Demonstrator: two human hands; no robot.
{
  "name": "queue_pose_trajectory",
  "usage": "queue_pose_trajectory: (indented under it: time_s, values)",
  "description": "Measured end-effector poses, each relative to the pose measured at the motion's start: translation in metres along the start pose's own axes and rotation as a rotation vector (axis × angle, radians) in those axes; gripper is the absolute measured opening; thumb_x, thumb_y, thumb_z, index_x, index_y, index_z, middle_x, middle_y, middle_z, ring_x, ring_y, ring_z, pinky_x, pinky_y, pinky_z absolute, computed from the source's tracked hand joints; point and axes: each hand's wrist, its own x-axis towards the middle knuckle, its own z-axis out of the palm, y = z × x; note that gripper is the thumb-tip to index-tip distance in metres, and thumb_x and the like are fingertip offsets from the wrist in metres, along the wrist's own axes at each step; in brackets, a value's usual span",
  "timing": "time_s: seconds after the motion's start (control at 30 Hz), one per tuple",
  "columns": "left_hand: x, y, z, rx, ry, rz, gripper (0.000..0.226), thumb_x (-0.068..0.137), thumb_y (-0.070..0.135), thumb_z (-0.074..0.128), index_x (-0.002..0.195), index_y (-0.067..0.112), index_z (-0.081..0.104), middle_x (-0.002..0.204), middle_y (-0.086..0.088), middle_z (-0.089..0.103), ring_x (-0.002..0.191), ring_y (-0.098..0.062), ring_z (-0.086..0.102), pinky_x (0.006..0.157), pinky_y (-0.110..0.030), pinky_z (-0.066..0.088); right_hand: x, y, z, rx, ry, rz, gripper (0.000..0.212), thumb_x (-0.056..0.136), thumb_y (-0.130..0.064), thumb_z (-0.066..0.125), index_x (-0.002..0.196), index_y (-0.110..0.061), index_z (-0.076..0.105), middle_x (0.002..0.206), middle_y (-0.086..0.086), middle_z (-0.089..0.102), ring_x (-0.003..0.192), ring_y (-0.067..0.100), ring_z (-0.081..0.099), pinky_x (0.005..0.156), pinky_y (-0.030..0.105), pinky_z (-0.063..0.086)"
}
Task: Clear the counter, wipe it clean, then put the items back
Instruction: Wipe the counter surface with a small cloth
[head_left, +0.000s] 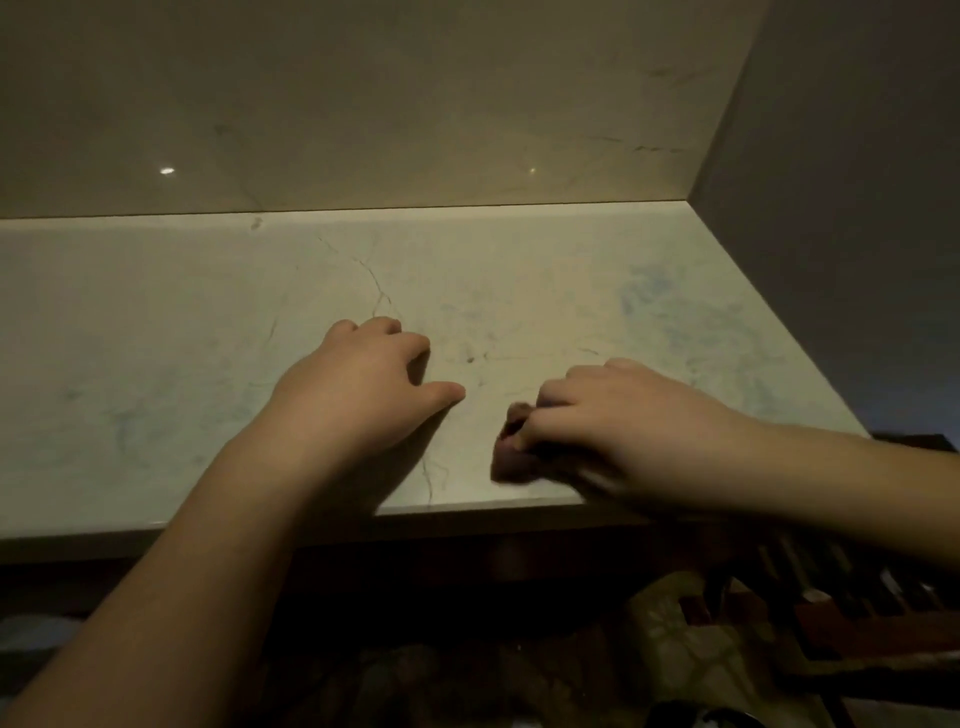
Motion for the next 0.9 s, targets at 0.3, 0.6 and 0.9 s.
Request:
queue_pose_trajectory:
  time_s: [0.3,0.6,0.9]
  values:
    - [-0.004,0.003,-0.004,0.016,-0.007,-0.002,0.061,0.089,0.065,0.045,0.139,0.031,0.046,0.146,0.004,0.041,0.132,-0.021,0.034,0.099,-0.04,0.04,0.049,0.07,0.011,0.075,0.04,0.297,0.03,0.096,-0.046,0.044,0.115,-0.028,0.059,0.105,-0.003,0.06,0.096,0.019,0.054,0.078,0.034,0.043]
    - [0.0,0.004,-0.003,0.049,-0.018,-0.001,0.062,0.09,0.065,0.043,0.142,0.031,0.043,0.15,0.003,0.037,0.135,-0.021,0.032,0.101,-0.04,0.041,0.008,0.039,0.0,0.134,0.01,0.099,0.032,0.09,-0.05,0.044,0.109,-0.031,0.062,0.098,-0.006,0.062,0.089,0.016,0.056,0.073,0.03,0.041]
    - [-0.002,0.002,-0.004,0.042,-0.027,0.012,0.061,0.09,0.065,0.043,0.14,0.03,0.045,0.147,0.004,0.039,0.133,-0.02,0.033,0.099,-0.038,0.041,0.081,0.116,0.004,0.093,0.002,0.479,0.026,0.095,-0.037,0.051,0.117,-0.025,0.058,0.116,0.0,0.062,0.104,0.024,0.054,0.087,0.038,0.045]
